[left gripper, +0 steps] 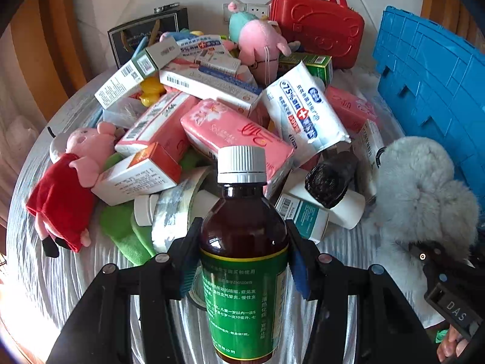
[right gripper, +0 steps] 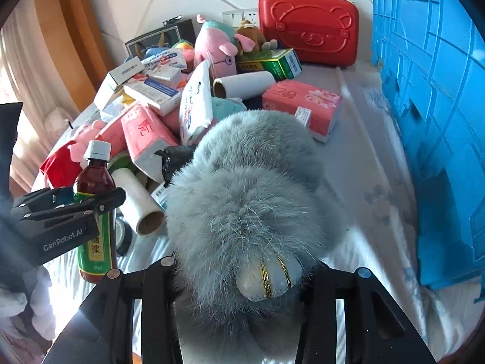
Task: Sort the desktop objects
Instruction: 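Carry the brown bottle and grey plush over the crate and open both tools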
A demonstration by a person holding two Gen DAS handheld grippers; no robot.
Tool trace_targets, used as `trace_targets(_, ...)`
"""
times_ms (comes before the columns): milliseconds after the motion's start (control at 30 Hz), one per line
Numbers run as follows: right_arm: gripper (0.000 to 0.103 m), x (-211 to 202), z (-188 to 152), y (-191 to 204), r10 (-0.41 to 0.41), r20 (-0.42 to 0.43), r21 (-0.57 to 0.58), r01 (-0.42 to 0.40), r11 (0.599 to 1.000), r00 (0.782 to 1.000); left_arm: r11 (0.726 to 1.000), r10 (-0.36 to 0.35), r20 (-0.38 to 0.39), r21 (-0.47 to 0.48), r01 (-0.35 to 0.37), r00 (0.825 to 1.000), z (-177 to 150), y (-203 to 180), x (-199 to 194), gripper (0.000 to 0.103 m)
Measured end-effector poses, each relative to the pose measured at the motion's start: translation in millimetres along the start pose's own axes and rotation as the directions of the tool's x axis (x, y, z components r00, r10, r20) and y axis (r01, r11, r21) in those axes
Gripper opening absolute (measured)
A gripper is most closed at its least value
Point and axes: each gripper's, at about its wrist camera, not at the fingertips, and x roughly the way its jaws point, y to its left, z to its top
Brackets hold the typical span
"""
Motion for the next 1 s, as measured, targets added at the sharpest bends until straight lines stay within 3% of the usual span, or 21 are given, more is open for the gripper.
trace_targets(200, 0.041, -39.3, 19.6, 14.4, -0.013, 0.110, -0.012, 0.015, 1.000, 0.994, 1.000, -0.015, 0.147, 0.027, 0.011, 0.989, 22.8, -7.6, -58.2, 0.051)
trace_targets(433, 0.041, -109.5, 43.7, 24.8, -0.057, 0.281, -0.031, 0.068, 0.997, 0.958, 0.997, -0.047, 0.306, 0.068, 0.027, 0.951, 48.6, -24.5, -115.1, 0.051)
trace_targets(733, 0.041, -210.7, 59.8, 11.8, -0.144, 0.481, -0.015, 0.172, 0.985, 0.865, 0.984, -0.160, 0.428, 0.136, 0.111, 0.890, 74.9, -79.4, -165.2, 0.051)
trace_targets(1000, 0.041, -287.0, 59.8, -50.8, -0.246, 0.604, 0.067, 0.259, 0.964, 0.758, 0.958, -0.263, 0.531, 0.242, 0.154, 0.806, 95.8, -179.5, -202.7, 0.051)
